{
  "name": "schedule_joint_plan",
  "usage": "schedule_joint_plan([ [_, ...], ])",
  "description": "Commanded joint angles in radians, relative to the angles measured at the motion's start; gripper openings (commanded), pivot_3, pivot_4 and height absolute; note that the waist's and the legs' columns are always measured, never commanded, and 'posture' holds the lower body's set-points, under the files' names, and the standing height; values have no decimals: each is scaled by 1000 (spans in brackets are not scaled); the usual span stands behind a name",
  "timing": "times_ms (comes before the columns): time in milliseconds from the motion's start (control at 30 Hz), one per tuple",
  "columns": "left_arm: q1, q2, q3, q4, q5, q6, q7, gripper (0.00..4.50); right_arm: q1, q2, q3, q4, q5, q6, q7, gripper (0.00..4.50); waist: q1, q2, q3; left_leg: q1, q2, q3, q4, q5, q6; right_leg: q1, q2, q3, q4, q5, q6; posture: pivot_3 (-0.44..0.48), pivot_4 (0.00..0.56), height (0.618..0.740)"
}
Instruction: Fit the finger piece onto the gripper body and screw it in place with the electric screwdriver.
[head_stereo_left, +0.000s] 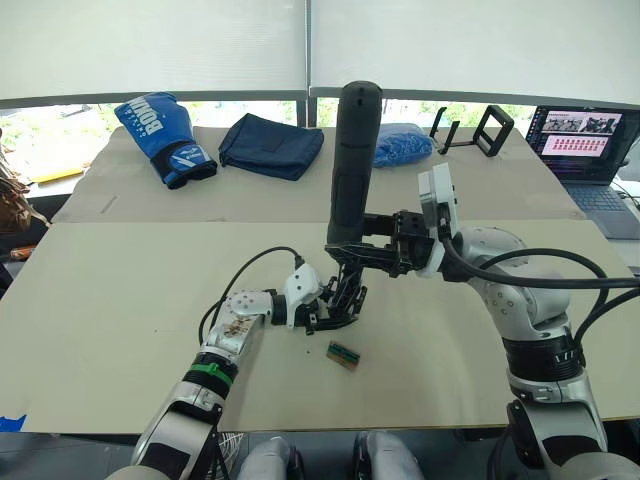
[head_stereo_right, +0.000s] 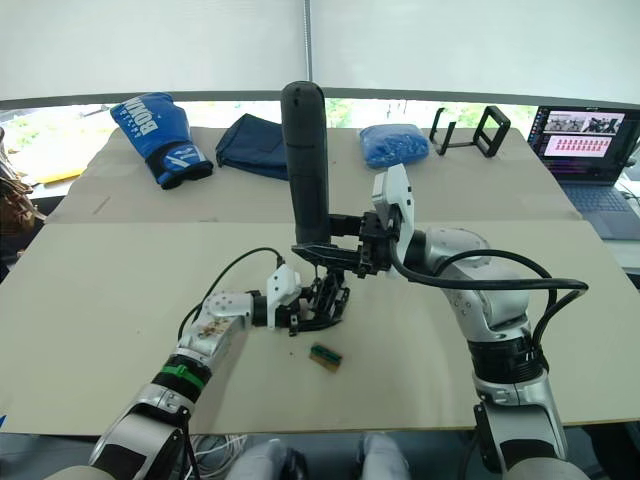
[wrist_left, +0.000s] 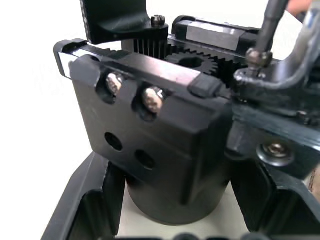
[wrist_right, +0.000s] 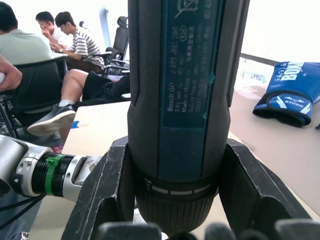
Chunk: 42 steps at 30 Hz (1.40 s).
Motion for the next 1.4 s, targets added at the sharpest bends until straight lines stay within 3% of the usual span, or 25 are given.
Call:
schedule_joint_plan([
  [33, -3, 0, -5, 12, 13, -13, 9, 2399, -10, -7, -11, -45, 10, -25, 1, 1907, 0, 0, 0, 0, 0, 0, 0, 0, 0, 0, 0, 0, 0, 0, 0, 0, 150, 740],
  [1400, -19, -23, 7, 58, 14, -23, 15, 2399, 117, -6, 75, -36, -48, 19, -99, 1907, 4, 0, -5, 9, 0, -2, -1, 0, 1, 8, -2, 0, 0, 0, 0, 0, 150, 740],
])
